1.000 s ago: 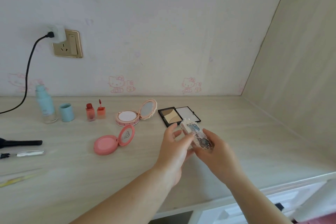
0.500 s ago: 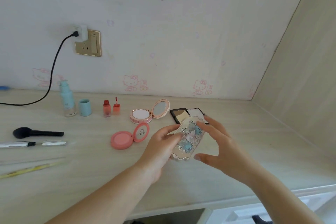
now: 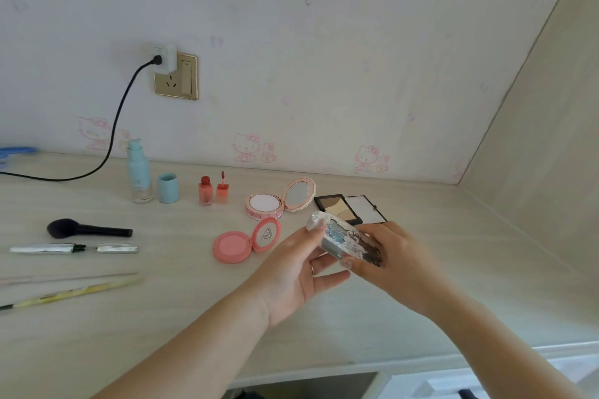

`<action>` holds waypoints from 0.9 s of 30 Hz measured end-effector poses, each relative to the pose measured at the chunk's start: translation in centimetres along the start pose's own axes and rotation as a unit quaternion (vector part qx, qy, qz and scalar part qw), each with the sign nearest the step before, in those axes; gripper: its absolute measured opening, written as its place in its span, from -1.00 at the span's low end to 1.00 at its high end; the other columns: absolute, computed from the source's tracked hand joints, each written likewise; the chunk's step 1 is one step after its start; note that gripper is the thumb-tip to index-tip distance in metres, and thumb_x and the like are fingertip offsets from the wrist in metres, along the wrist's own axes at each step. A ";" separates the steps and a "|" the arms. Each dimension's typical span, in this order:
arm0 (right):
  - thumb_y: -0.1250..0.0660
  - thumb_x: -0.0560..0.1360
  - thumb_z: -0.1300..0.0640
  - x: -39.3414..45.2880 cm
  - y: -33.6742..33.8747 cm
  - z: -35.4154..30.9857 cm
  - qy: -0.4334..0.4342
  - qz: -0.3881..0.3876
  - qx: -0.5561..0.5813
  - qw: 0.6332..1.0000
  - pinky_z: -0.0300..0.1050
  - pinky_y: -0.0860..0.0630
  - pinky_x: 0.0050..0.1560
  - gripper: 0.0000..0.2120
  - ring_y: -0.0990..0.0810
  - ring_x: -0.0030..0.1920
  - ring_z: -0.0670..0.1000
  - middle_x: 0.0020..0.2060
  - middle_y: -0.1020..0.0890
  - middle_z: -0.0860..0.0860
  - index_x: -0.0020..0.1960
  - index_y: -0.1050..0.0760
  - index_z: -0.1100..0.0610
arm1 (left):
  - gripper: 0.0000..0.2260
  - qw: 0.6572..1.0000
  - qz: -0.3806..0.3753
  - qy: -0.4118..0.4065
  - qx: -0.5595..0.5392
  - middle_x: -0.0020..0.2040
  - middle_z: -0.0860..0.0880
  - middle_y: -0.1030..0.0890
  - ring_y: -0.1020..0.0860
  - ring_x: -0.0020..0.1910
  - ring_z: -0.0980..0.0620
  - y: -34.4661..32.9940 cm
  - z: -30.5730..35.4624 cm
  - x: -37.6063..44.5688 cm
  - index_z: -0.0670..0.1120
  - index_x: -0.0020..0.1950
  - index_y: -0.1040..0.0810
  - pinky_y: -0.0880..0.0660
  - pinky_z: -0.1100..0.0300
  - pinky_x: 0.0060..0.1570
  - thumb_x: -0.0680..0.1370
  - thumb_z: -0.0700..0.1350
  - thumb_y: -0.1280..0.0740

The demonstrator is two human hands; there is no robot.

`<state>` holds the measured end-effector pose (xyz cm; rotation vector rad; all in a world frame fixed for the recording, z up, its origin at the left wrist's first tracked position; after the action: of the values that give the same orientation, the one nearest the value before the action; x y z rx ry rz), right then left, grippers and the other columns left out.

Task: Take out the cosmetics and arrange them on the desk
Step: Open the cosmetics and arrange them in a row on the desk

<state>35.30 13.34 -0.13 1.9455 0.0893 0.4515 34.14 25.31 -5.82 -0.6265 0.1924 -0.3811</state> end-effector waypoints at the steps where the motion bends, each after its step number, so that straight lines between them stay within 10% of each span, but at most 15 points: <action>1: -0.31 0.36 -0.30 -0.1 -0.2 -0.2 -0.009 -0.001 0.002 1.000 -0.20 -0.46 0.00 -0.44 -0.49 -0.01 -0.11 -0.01 -0.47 -0.15 0.28 -0.42 -0.08 | -0.70 1.000 0.004 -0.012 0.008 0.07 -0.13 -0.62 -0.60 0.02 -0.01 -0.1 -0.3 0.0 -0.11 0.14 -0.54 -0.50 -0.12 0.19 0.48 0.02 -0.34; 9: -0.04 0.44 -0.36 -0.8 -1.3 -1.0 -0.050 -0.056 -0.025 0.997 -0.17 -0.45 -0.16 -0.54 -0.51 -0.16 -0.10 -0.17 -0.49 -0.14 0.06 -0.47 -0.06 | -0.73 0.998 0.037 -0.045 -0.008 0.05 -0.08 -0.67 -0.62 0.09 -0.02 -0.3 -1.6 0.6 -0.04 0.06 -0.60 -0.58 -0.02 0.04 0.44 0.05 -0.34; 14: 0.08 0.54 -0.27 -0.8 -1.3 -0.4 -0.107 -0.110 0.051 0.987 -0.10 -0.45 -0.21 -0.43 -0.53 -0.27 0.03 -0.32 -0.57 0.02 -0.19 -0.50 0.11 | -0.62 0.998 0.052 -0.018 -0.013 -0.15 -0.08 -0.65 -0.62 -0.27 0.05 0.2 -2.4 0.8 -0.16 0.09 -0.59 -0.60 0.08 -0.23 0.50 0.11 -0.24; 21: -0.11 0.55 -0.20 -1.4 -3.3 4.1 -0.289 -0.130 0.328 0.890 -0.01 -0.65 -0.21 -0.53 -0.61 -0.30 0.07 -0.20 -0.65 0.20 0.01 -0.58 0.14 | -0.59 0.986 0.134 0.057 -0.077 0.07 -0.18 -0.60 -0.50 0.03 -0.12 2.5 -4.1 0.8 -0.16 0.13 -0.59 -0.60 0.04 -0.10 0.58 0.13 -0.18; 27: -0.13 0.59 -0.09 -1.4 -4.7 6.4 -0.306 -0.108 0.383 0.865 -0.01 -0.62 -0.14 -0.65 -0.67 -0.20 0.10 -0.14 -0.71 0.11 0.01 -0.58 0.11 | -0.71 0.980 0.159 0.075 -0.095 -0.14 -0.15 -0.65 -0.61 -0.29 -0.05 2.6 -4.3 1.1 -0.19 0.09 -0.56 -0.60 0.13 -0.39 0.62 -0.02 -0.17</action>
<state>36.92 9.38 -6.91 2.7291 0.0790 -0.4487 34.65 24.55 -10.84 -0.7424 0.4710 -0.1005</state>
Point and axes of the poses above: each hand's wrist, its own x-axis towards the middle knuckle, its own y-axis out of the back of the hand, z = x × y, the point moved 9 cm from there along x, towards the middle knuckle
